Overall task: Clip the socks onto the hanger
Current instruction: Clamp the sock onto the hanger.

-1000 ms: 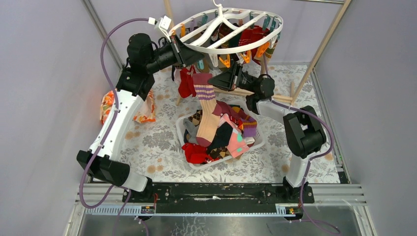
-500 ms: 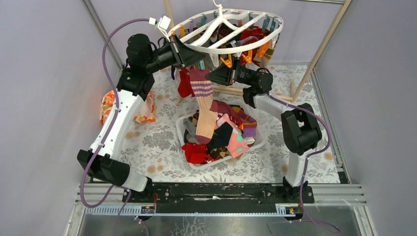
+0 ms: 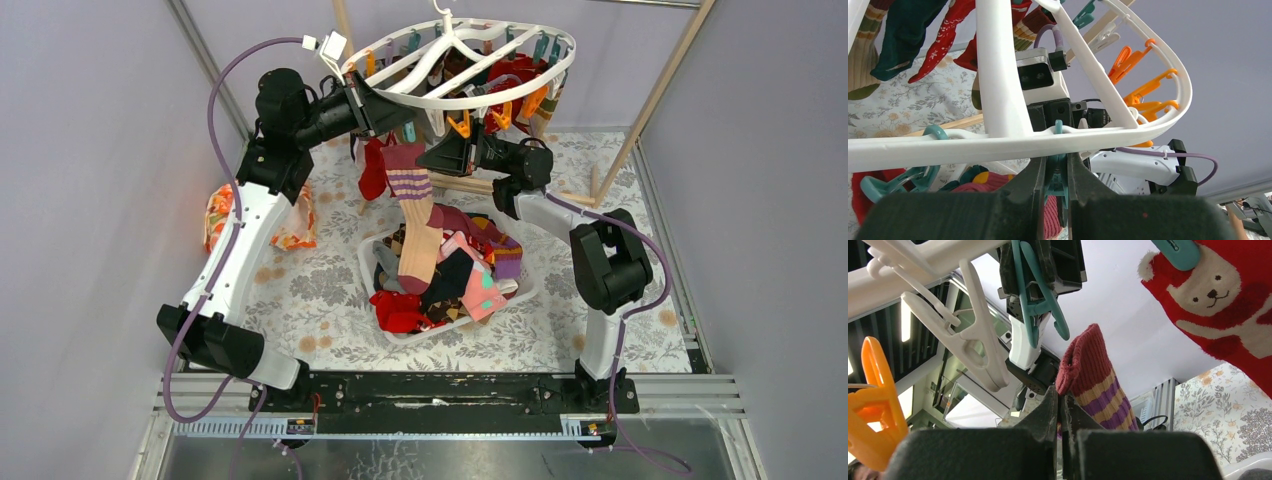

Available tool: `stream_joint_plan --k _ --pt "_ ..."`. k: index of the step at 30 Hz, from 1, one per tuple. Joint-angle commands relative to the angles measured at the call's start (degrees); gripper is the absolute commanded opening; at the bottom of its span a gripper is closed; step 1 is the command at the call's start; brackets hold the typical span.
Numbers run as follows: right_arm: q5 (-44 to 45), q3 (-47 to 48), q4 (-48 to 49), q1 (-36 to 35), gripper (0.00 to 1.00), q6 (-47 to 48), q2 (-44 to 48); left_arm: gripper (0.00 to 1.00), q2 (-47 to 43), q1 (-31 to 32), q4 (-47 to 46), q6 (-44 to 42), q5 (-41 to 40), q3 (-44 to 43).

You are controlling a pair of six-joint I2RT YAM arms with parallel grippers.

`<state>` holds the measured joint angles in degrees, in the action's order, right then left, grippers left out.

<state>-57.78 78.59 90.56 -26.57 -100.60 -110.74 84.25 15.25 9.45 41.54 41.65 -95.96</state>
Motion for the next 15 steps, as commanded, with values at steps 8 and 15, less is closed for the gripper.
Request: stream_joint_plan --k 8,15 --pt "-0.6 3.4 8.0 -0.5 0.0 0.8 2.5 0.0 -1.3 -0.8 -0.6 -1.9 4.3 0.3" --pt "-0.8 4.4 8.1 -0.1 0.0 0.8 2.7 0.0 -1.2 -0.8 -0.6 -3.1 4.8 0.5"
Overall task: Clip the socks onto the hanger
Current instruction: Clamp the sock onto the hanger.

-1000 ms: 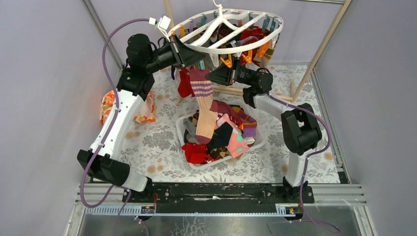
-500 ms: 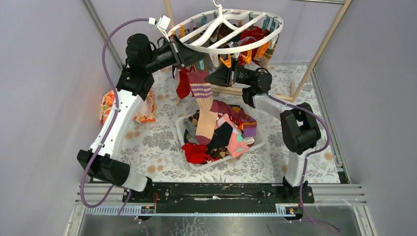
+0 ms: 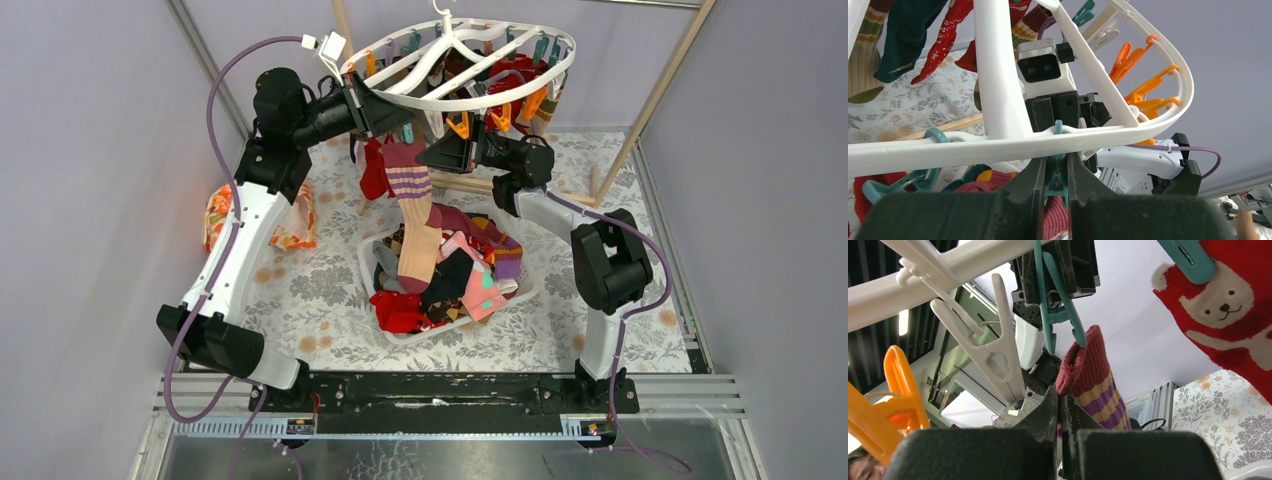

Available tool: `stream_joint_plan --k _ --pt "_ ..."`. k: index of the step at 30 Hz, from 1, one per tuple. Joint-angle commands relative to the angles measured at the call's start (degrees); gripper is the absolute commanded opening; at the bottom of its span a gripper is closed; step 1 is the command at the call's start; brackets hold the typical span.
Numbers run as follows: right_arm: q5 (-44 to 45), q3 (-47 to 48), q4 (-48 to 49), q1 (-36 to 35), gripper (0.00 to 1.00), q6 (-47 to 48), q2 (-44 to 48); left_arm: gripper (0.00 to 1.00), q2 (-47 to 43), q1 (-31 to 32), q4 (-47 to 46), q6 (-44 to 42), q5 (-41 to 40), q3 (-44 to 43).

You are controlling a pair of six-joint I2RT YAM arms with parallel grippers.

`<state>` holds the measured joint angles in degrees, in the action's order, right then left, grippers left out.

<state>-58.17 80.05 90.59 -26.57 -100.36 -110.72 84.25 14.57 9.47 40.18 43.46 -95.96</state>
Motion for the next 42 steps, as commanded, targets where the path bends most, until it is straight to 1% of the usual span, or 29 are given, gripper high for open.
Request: stream_joint_plan --k 1,7,15,24,32,35,39,42 --pt "-0.2 2.8 8.0 0.0 0.0 0.4 2.6 0.0 -1.1 -0.2 -0.6 -1.8 3.0 0.6" --pt "0.5 2.2 8.0 0.2 0.0 1.0 2.6 0.0 -1.2 -0.2 -0.6 -2.1 3.6 0.9" --pt "4.0 0.3 8.0 1.4 0.0 3.1 3.1 0.0 -0.9 -0.2 -0.2 -2.1 5.3 0.8" --pt "6.2 1.0 8.0 1.5 0.0 3.7 2.8 0.0 -0.5 -0.2 -0.2 -2.0 6.0 0.5" --pt "4.2 0.9 8.0 1.6 0.0 3.9 3.8 0.0 -0.8 -0.2 -0.2 -3.8 4.2 0.2" --pt "5.5 0.2 8.0 1.7 0.0 5.0 4.3 0.0 -0.8 -0.2 -0.3 -4.1 3.8 0.1" --pt "9.7 -1.7 7.9 1.8 0.0 7.9 5.0 0.0 -1.0 -0.2 -0.3 -4.5 3.8 0.0" --pt "10.6 -1.9 7.9 1.7 0.0 8.6 5.1 0.0 -1.1 -0.1 -0.3 -4.8 3.7 0.1"
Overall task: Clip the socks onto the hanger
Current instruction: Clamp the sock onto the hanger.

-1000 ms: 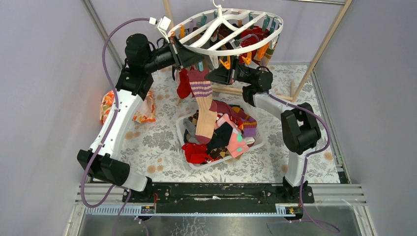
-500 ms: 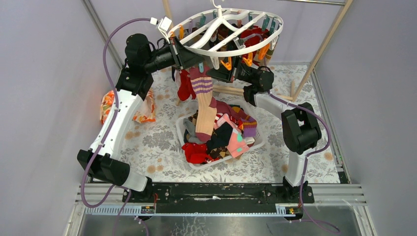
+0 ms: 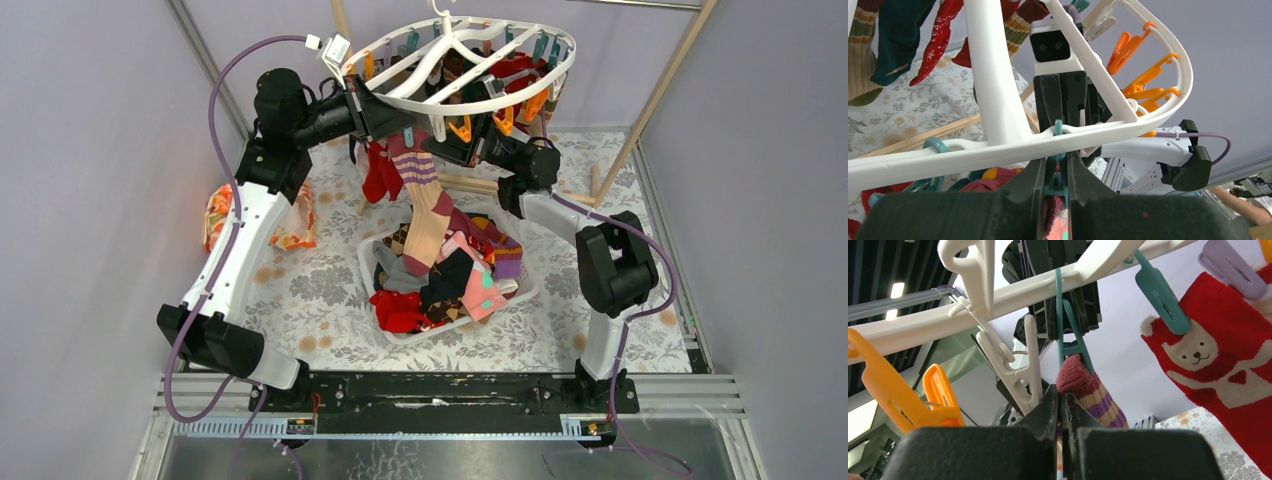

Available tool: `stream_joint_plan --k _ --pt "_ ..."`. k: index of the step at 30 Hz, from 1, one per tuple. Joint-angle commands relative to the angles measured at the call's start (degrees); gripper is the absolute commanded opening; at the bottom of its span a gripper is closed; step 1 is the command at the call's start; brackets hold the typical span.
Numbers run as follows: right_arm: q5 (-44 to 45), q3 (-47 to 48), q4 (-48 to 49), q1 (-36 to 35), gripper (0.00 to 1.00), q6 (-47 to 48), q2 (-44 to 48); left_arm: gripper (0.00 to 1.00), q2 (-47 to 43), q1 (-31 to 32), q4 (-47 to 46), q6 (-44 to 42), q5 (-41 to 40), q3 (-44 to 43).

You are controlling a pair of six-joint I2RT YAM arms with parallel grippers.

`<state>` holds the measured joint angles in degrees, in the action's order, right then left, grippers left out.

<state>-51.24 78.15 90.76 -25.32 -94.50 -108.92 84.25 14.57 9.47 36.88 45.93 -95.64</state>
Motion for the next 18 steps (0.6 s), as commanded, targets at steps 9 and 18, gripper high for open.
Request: stream_joint_plan --k 9,18 --pt "2.6 -0.3 7.8 0.1 0.0 2.1 2.9 0.21 -1.2 -0.1 -0.3 -1.4 0.6 -0.3" --pt "5.0 -0.1 7.7 -0.6 0.08 3.2 2.2 0.9 -3.4 -0.1 1.2 -3.0 -4.5 0.3"
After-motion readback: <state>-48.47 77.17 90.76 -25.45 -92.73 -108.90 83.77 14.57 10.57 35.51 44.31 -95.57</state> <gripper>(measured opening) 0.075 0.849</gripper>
